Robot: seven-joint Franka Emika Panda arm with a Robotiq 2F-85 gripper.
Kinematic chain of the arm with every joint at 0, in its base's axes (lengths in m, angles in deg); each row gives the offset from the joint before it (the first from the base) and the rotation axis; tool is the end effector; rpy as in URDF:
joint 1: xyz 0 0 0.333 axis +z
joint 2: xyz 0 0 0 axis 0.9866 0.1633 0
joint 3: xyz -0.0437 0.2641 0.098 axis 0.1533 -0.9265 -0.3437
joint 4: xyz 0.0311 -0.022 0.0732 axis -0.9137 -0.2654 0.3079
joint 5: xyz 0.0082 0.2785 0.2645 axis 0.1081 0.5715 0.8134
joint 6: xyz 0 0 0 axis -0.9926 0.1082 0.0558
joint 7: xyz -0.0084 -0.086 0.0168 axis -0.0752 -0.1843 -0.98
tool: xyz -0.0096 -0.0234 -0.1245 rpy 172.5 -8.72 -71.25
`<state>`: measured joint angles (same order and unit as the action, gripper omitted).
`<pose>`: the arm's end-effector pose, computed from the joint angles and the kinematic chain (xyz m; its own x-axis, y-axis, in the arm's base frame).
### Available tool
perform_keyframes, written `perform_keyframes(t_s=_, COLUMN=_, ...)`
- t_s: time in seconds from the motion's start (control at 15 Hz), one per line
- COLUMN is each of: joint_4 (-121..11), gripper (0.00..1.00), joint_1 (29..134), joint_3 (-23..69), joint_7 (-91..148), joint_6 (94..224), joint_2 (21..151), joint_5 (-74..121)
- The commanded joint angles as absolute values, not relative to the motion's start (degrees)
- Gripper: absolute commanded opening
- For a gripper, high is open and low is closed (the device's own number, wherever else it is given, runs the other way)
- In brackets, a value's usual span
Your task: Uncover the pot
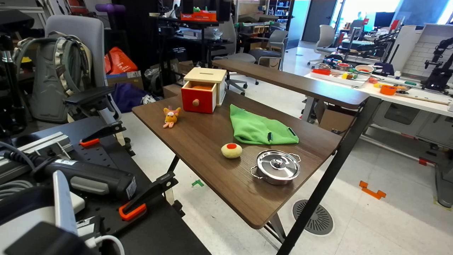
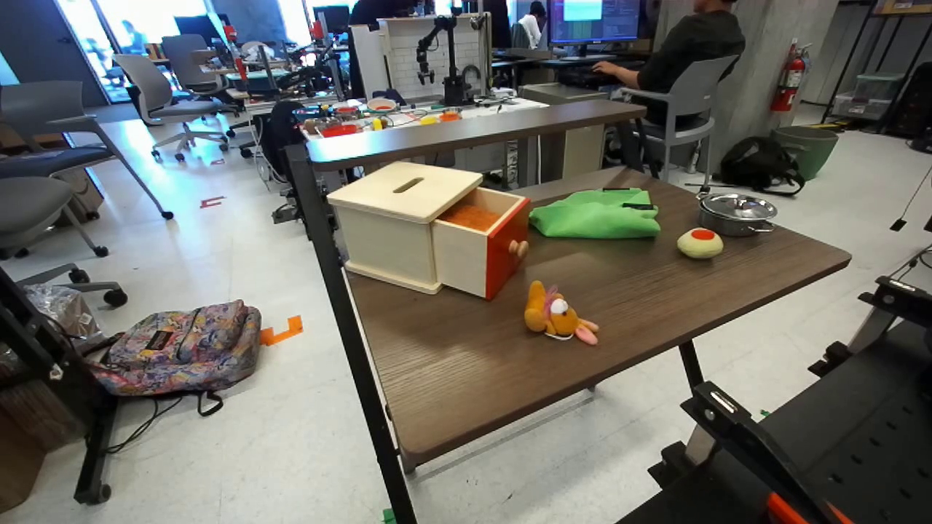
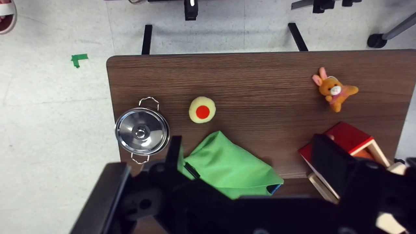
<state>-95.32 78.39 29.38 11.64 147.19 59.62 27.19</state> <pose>0.4683 -0.1024 0.3673 1.0000 -0.0045 0.0089 -0.0041 -0.9991 -0.0415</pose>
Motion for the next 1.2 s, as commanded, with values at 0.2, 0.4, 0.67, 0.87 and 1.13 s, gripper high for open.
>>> perform_keyframes(t_s=0.2, joint_4=-86.6, gripper=1.0, joint_1=75.0, joint_3=28.9, joint_7=8.1, joint_6=155.2, joint_2=77.6, joint_5=34.4)
perform_keyframes(t_s=0.4, joint_4=-83.6, gripper=1.0, joint_1=73.4, joint_3=27.9, joint_7=9.0, joint_6=160.3, joint_2=84.5, joint_5=35.1)
perform_keyframes(t_s=0.67, joint_4=-78.3, gripper=1.0, joint_1=71.3, joint_3=27.2, joint_7=10.6, joint_6=162.3, joint_2=92.8, joint_5=33.5)
perform_keyframes(t_s=0.87, joint_4=-79.4, gripper=1.0, joint_1=70.7, joint_3=26.7, joint_7=11.0, joint_6=161.6, joint_2=92.4, joint_5=32.0)
perform_keyframes(t_s=1.13, joint_4=-78.0, gripper=1.0, joint_1=70.6, joint_3=26.7, joint_7=11.4, joint_6=162.4, joint_2=94.2, joint_5=31.4)
